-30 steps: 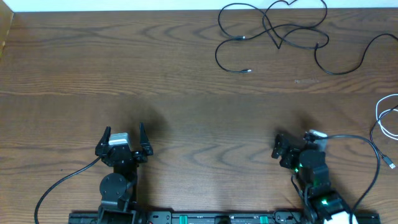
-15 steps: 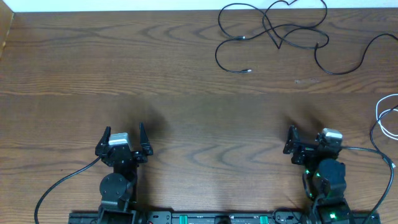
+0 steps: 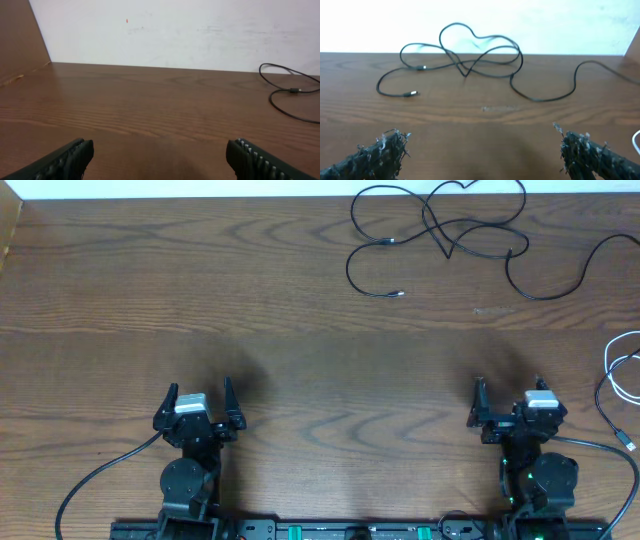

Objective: Untangle cables

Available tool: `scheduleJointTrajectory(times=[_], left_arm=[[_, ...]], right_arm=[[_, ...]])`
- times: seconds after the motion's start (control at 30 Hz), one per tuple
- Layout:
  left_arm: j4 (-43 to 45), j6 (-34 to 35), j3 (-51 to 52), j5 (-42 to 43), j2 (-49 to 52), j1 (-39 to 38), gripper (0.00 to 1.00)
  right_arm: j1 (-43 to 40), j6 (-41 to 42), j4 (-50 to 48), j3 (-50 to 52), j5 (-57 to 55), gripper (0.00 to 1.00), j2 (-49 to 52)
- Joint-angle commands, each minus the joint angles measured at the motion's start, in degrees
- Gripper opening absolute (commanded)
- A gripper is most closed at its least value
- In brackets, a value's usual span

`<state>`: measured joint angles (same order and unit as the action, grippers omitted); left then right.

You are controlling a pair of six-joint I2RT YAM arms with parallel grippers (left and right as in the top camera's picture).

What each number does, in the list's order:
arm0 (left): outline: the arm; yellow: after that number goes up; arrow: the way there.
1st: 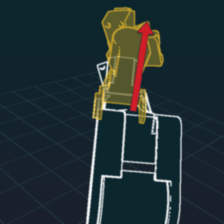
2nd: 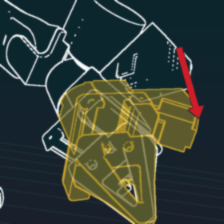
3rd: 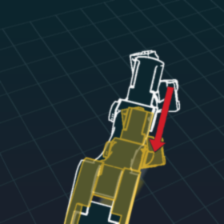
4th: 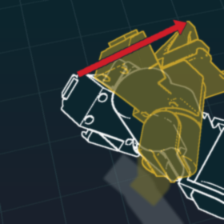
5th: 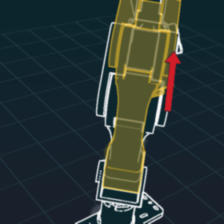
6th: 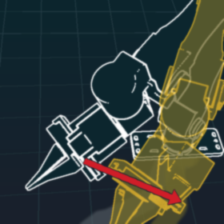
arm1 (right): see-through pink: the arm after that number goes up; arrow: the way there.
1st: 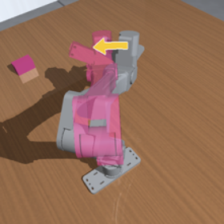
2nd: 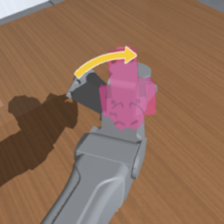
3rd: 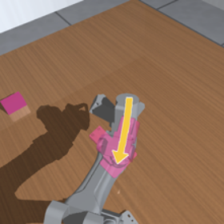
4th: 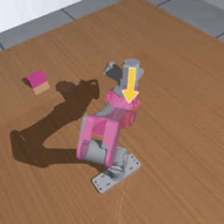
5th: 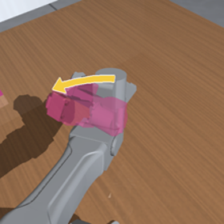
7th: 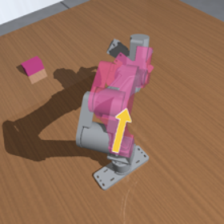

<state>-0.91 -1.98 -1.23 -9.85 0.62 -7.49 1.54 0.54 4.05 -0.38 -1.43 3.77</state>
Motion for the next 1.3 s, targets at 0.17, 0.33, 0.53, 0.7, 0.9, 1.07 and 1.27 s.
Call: scheduleJointTrajectory(times=[0.17,0.33,0.53,0.7,0.9,1.07,1.27], left_arm=[[-2.27,-0.81,0.96,-1.77,-0.39,0.28,0.89],[-2.27,-0.81,0.96,-1.77,-0.39,0.28,0.90],[-2.27,-0.81,0.96,-1.77,-0.39,0.28,0.89],[-2.27,-0.81,0.96,-1.77,-0.39,0.28,0.89],[-2.27,-0.81,0.96,-1.77,-0.39,0.28,0.90],[-2.27,-0.81,0.96,-1.77,-0.39,0.28,0.89],[-2.27,-0.81,0.96,-1.77,-0.39,0.28,0.89]], right_arm=[[-2.05,-1.95,0.42,0.07,1.25,0.99,-3.50],[-2.64,-3.04,0.42,0.07,1.18,0.99,-3.50],[-3.10,-3.41,0.42,0.07,0.98,0.99,-3.50],[-3.10,-3.34,0.42,0.07,1.01,0.99,-3.50],[-3.10,-0.17,0.42,0.07,0.96,0.99,-3.50],[-3.06,-0.17,0.33,0.09,0.96,0.99,-3.50],[-3.06,-0.17,0.26,0.07,0.96,0.99,-3.48]])
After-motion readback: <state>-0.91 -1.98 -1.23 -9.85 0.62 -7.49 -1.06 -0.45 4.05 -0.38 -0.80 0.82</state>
